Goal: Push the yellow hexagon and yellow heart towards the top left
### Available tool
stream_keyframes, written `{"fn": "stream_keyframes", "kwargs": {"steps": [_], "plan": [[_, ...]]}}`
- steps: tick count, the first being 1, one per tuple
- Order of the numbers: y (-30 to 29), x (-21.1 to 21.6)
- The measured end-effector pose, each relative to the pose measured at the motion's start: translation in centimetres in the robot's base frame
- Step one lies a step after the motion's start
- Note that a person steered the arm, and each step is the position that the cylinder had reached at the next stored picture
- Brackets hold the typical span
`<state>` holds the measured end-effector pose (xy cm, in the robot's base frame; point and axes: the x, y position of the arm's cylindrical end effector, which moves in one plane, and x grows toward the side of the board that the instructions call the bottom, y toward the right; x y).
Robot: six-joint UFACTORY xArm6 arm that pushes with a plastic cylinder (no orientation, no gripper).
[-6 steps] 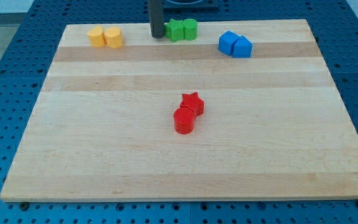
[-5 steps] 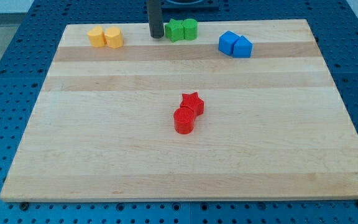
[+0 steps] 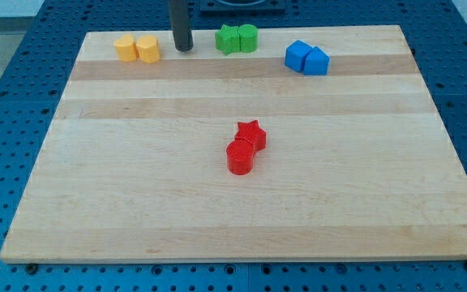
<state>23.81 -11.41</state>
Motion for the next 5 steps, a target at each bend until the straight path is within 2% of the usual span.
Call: {"fn": "stream_keyframes", "kwargs": {"steps": [2, 5], "plan": [[-0.9, 1.4], [-4.8, 0.9]]}}
